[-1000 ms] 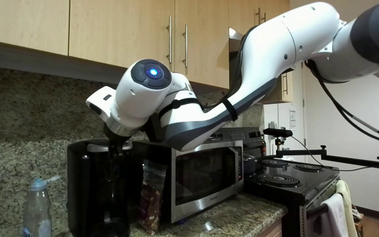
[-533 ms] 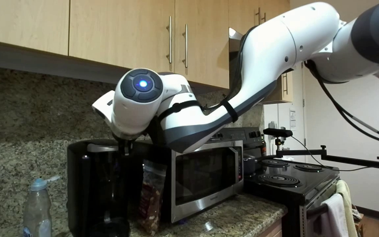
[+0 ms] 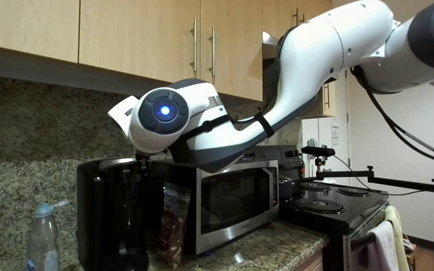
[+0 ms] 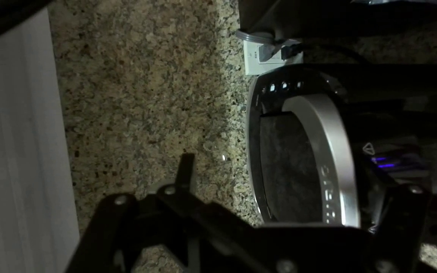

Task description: Open the coffee maker machine

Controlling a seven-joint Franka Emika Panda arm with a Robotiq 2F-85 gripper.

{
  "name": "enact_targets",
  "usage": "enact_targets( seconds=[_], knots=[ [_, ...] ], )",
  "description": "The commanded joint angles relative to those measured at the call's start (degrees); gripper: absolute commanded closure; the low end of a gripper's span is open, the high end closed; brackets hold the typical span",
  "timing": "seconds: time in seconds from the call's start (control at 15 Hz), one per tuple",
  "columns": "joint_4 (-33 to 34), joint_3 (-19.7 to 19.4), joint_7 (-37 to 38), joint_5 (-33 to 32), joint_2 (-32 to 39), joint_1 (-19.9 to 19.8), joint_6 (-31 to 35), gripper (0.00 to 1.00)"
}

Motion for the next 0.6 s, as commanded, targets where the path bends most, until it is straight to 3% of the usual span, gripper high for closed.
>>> enact_targets(
  seconds=[0.0, 0.53],
  knots=[
    [-3.5, 1.5, 5.3, -4.8, -2.6, -0.6, -2.2, 0.00],
    [-7.0, 3.2, 11.2, -10.0, -4.8, 0.0, -9.8, 0.00]
  ],
)
